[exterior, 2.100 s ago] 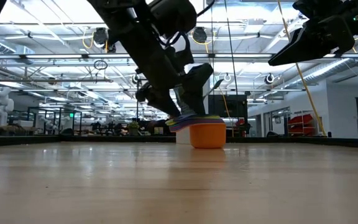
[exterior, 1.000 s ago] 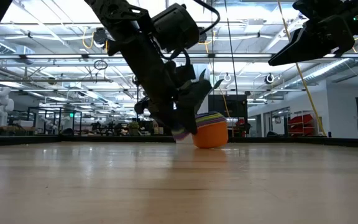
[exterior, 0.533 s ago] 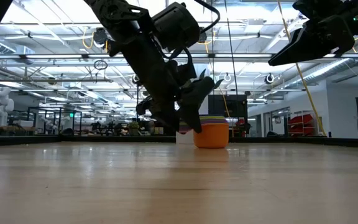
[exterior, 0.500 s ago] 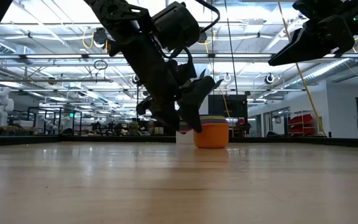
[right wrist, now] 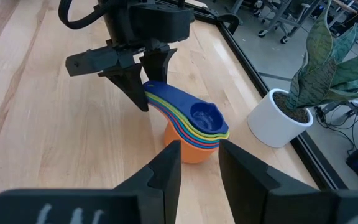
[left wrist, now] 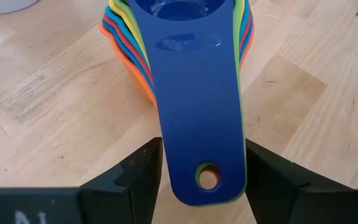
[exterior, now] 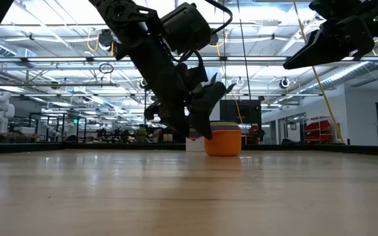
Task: Nest measuring cups in basket
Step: Stack the violet measuring cup on the green measuring cup
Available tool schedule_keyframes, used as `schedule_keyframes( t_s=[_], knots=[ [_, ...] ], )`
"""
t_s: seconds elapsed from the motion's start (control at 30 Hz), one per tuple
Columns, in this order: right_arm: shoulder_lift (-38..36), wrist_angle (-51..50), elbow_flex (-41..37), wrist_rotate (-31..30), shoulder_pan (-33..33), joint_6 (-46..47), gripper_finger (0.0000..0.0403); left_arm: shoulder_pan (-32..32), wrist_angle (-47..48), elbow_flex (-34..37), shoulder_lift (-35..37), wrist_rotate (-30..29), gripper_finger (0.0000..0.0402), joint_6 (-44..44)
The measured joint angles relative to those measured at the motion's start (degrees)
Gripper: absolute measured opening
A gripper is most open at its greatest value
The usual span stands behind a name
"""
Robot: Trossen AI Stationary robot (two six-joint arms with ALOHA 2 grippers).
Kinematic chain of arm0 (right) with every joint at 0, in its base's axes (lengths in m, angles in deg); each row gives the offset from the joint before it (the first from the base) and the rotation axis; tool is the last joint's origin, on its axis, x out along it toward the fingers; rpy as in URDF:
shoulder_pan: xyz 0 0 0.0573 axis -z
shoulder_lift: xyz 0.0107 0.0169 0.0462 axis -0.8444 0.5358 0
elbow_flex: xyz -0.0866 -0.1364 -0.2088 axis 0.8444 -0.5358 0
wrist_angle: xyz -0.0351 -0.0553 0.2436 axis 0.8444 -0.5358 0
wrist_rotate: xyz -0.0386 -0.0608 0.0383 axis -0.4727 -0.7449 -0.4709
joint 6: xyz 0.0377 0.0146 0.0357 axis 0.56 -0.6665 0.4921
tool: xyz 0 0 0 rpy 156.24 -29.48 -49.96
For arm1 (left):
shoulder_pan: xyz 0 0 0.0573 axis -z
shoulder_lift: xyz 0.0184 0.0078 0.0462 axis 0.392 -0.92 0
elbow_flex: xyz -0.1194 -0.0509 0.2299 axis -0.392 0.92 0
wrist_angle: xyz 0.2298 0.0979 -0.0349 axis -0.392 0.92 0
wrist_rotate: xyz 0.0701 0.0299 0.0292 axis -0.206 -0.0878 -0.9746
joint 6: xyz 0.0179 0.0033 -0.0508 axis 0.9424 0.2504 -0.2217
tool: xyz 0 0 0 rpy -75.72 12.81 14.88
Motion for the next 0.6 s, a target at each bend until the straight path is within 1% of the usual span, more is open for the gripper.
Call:
schedule_keyframes(
  t_s=[0.1, 0.33, 0.47, 0.6],
  knots=[
    [0.0, 0.0, 0.0, 0.0, 0.0, 0.0, 0.0102, 0.0, 0.0, 0.0, -0.4, 0.0, 0.0190, 0.0],
    [0.0, 0.0, 0.0, 0.0, 0.0, 0.0, 0.0102, 0.0, 0.0, 0.0, -0.5, 0.0, 0.0136, 0.5],
    [0.0, 0.0, 0.0, 0.0, 0.0, 0.0, 0.0102, 0.0, -0.1, 0.0, -0.5, 0.0, 0.0136, 0.9],
    [0.0, 0.0, 0.0, 0.0, 0.0, 0.0, 0.0102, 0.0, -0.1, 0.0, -0.5, 0.0, 0.0152, 0.7]
  ],
)
